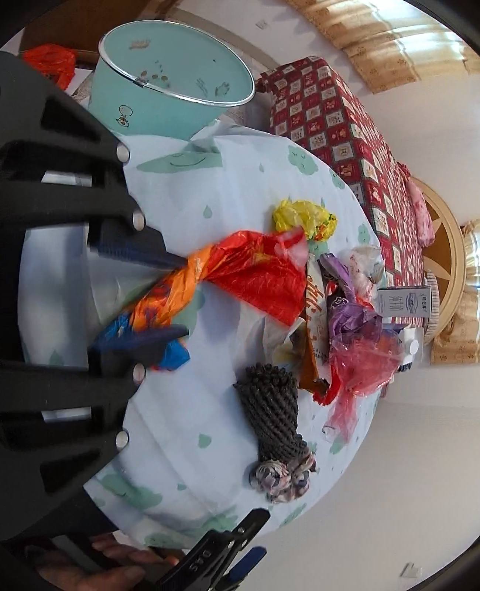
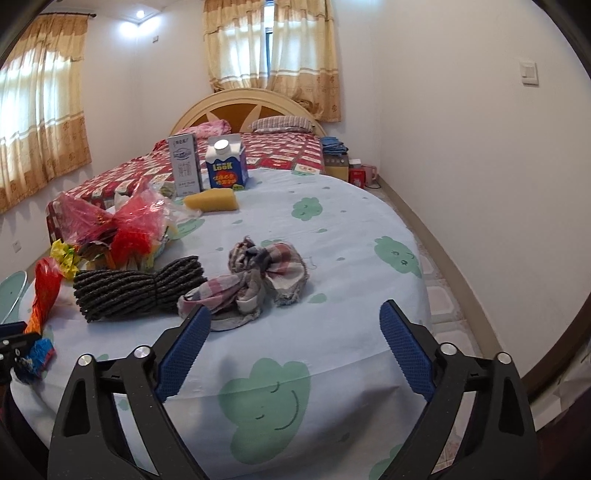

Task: Collect trash
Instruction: 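Grasp the orange-red wrapper with the left tool while the right tool grasps the checked rag, then carry both items over the teal bucket and open both tools to drop them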

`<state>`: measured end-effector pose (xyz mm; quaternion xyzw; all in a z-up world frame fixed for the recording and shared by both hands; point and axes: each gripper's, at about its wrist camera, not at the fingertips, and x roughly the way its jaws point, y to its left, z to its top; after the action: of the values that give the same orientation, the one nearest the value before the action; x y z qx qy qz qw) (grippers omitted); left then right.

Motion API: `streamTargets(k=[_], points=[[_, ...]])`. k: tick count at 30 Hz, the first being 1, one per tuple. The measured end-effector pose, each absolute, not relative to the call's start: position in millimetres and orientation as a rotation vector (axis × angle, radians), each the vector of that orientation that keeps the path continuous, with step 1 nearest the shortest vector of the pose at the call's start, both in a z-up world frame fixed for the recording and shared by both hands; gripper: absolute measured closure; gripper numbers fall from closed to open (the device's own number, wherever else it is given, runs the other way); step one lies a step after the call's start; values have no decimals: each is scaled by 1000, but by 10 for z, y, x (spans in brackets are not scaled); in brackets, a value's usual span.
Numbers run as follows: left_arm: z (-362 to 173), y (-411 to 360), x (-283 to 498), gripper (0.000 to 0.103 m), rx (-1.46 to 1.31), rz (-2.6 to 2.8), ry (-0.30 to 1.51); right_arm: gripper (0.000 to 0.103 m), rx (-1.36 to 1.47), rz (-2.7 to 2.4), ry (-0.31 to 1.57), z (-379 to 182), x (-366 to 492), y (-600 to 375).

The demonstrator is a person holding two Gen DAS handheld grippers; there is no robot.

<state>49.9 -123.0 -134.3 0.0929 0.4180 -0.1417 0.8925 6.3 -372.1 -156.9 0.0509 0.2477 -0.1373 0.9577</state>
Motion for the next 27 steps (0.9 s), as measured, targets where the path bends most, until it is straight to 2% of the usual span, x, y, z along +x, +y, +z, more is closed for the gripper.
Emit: streamTargets(k=[2,4,9,18,21,23,24,27], points=[[-1316,-1208,504,83,199,-290,858,18,111,-266,509,-1558,82,-3723],[-1261,-1157,521,85,205,-277,837,28,114,-263,518,-1550,120,-3734],[-1084,-1014,550,85,222,-239,777,37,151,-237,541,-1523,238,-3787],[-836,-683,609,85,255,-152,703,35,155,-198,622,-1517,570,-3656],[-831,-525,643,85,248,-118,708,38,186,-180,690,-1642,660,-3682],[-827,-431,650,85,250,-101,704,69,192,-125,715,-1664,674,-3683],[-814,-366,660,85,246,-89,701,77,225,-97,726,-1680,671,-3704],[-770,-219,668,84,228,-56,688,85,192,-106,707,-1637,612,-3678]])
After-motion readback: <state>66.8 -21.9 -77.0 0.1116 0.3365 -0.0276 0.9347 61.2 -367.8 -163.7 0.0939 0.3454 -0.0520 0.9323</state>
